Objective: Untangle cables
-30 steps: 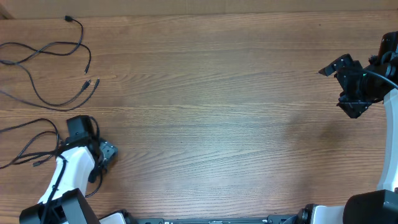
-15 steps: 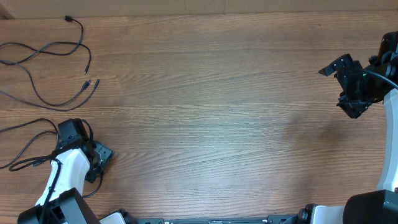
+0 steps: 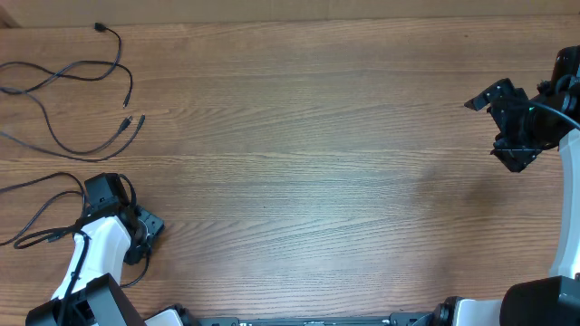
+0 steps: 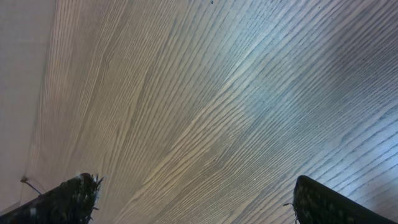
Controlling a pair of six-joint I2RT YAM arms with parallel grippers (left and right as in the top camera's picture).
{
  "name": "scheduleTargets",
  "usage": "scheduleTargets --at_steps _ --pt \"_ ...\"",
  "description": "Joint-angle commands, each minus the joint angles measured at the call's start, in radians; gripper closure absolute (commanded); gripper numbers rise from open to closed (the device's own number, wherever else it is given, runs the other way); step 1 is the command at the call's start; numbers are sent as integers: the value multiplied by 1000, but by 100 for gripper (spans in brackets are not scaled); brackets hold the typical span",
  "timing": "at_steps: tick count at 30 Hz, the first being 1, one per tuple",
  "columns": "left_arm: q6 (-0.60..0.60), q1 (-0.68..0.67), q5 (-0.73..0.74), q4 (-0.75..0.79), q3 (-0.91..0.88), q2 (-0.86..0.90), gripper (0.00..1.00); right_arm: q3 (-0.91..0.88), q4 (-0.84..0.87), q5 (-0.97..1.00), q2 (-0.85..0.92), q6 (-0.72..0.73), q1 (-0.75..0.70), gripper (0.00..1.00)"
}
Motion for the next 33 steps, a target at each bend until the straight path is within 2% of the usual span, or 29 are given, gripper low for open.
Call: scheduleTargets --at_steps 1,6,8,9,12,15,21,29,33 --pt "13 3 19 -7 -33 8 53 15 3 10 -10 0 -2 0" --pt "13 4 3 16 -71 8 56 15 3 10 -10 0 -2 0" --pt "13 3 1 16 -72 8 67 15 3 10 -10 0 -2 0" --pt "13 3 2 16 -72 8 76 15 3 10 -10 0 -2 0" --pt "13 3 2 15 -72 8 83 15 3 10 -10 0 -2 0" --pt "13 3 8 18 -71 8 96 15 3 10 -10 0 -2 0" --pt "13 3 95 27 -40 8 96 15 3 10 -10 0 -2 0" --pt "13 4 288 -31 137 8 96 15 3 11 -10 -1 -2 0" --pt "11 4 332 -74 216 8 96 15 3 10 -10 0 -2 0"
